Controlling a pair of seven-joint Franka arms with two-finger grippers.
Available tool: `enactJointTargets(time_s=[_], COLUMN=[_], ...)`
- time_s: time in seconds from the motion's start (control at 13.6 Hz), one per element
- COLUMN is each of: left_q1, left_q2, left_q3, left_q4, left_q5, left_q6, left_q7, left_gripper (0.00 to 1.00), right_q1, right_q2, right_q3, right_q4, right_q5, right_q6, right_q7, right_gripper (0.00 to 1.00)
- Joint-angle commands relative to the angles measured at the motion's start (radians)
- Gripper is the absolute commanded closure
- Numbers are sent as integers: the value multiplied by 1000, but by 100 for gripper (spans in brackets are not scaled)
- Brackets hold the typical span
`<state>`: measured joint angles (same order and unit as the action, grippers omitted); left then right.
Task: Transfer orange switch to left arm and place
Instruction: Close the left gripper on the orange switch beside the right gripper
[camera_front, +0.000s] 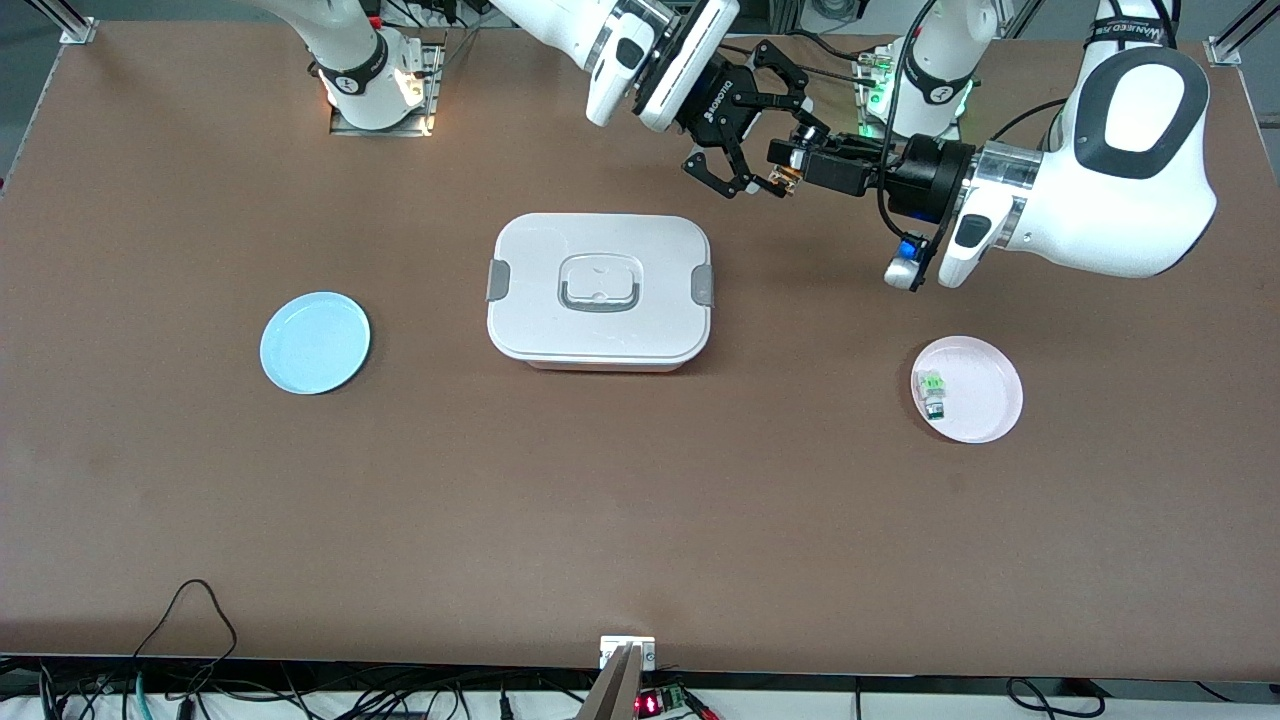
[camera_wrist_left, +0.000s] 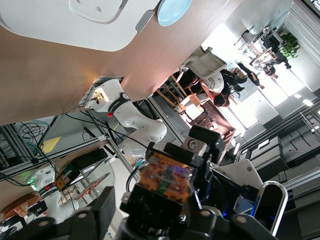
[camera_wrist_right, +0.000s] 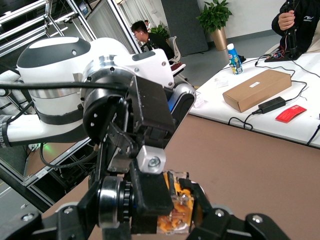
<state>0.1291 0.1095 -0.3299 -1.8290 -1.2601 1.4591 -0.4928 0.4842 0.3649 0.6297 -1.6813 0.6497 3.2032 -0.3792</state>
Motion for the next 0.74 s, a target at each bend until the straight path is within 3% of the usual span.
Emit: enactJointTargets(time_s=[0.0,0.51,0.59,0.66], left_q1=[9,20,20,20], left_q2=[-25,-27,-27,-27], left_q3=[-8,2,5,8], left_q4=[-29,-22,-22,-22], left_q5=[-12,-7,-7,-7], left_q6=[6,4,4,4], left_q7=[-3,7,7,7], left_gripper=[100,100,100,100], right_q1=[10,10,10,10], right_q2=[9,9,9,9], right_q3=[-4,-4,-4,-4], right_q4=[28,28,28,29], right_q5=[8,8,16,19], right_q6=[20,20,20,20], right_q7=[3,2,3,5], right_gripper=[87,87,70,1])
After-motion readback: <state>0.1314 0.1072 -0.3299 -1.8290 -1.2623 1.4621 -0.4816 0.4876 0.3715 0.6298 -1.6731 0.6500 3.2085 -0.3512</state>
